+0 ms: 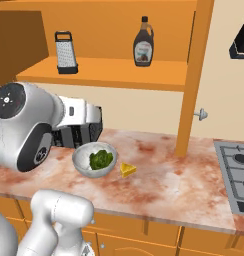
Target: Pick the cheese from the fridge and the cheese grater from the cabinet and place them next to the salad bowl.
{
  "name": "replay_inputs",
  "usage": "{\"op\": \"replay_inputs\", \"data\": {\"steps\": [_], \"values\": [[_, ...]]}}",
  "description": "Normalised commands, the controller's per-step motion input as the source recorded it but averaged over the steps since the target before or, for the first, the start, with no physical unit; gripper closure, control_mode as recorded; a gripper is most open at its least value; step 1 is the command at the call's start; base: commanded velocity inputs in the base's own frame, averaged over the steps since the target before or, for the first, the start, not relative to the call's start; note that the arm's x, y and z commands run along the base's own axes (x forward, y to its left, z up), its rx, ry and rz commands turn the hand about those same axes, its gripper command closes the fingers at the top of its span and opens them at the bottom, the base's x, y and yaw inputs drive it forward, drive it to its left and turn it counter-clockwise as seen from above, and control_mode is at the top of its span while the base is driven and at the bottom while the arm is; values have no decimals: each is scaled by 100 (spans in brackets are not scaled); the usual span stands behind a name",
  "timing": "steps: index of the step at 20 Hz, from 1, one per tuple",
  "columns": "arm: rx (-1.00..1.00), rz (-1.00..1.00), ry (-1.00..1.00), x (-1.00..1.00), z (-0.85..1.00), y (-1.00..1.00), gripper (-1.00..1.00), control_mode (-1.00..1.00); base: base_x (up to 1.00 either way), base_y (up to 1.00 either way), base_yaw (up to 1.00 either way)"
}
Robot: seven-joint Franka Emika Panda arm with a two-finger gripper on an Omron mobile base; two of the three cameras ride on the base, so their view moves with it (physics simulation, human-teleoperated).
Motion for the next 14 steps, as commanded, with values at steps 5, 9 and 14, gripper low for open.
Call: {"op": "replay_inputs", "data": {"steps": [5, 9, 14], "values": [[0, 5, -9, -35, 38, 4, -100, -100, 0, 0, 0], [0, 14, 0, -17, 67, 11, -100, -100, 0, 0, 0], [0, 13, -1, -13, 66, 17, -100, -100, 0, 0, 0]]}}
